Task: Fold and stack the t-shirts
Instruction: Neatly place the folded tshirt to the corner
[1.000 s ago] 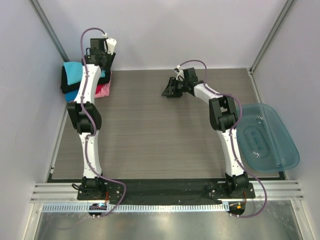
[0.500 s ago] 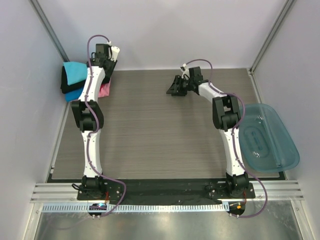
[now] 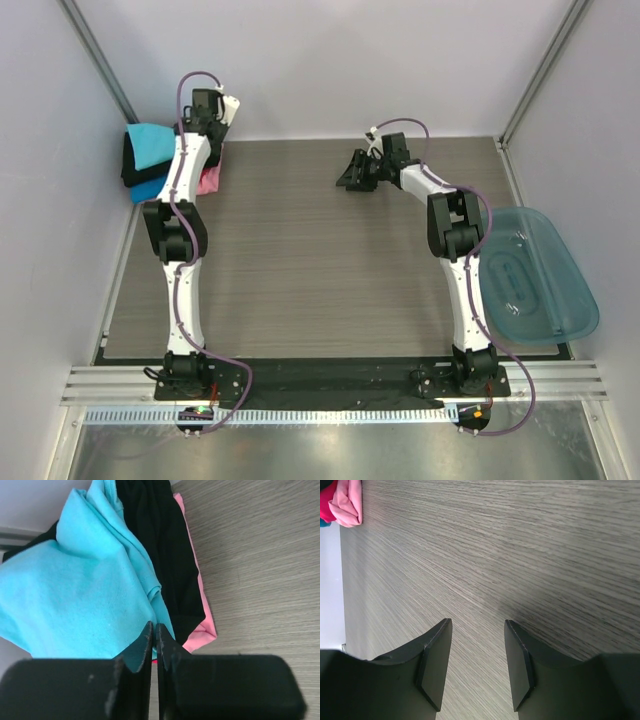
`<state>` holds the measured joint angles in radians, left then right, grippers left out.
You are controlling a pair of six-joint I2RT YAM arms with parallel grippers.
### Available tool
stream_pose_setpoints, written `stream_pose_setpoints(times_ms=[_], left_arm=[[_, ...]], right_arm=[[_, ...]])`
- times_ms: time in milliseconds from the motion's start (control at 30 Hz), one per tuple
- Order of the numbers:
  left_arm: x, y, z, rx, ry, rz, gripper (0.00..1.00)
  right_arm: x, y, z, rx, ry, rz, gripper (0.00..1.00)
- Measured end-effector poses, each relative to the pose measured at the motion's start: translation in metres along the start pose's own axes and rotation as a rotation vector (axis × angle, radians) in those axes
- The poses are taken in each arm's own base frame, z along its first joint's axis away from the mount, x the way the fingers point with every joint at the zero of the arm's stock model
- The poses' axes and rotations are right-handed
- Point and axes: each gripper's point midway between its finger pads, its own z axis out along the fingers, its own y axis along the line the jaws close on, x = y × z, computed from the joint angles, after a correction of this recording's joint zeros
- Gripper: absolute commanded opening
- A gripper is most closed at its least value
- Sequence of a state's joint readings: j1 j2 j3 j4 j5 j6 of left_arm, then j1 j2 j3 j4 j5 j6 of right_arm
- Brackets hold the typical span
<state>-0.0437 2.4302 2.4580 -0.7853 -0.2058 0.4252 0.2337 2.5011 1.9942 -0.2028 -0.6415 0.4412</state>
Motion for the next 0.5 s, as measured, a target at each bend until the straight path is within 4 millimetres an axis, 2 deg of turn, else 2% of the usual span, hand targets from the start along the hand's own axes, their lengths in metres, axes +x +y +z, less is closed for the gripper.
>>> stream_pose_setpoints(times_ms=[333, 500], left_arm=[[0.017, -0.006, 0.003, 0.016, 0.054, 0.045, 0.0], [0.021, -0.001, -0.014, 0.012, 0.07, 0.065, 0.0]], right_arm=[[0.001, 0.0, 0.0, -0.003, 0.001, 0.001, 0.52], [0.002, 0.001, 0.001, -0.012, 0.002, 0.0, 0.52]])
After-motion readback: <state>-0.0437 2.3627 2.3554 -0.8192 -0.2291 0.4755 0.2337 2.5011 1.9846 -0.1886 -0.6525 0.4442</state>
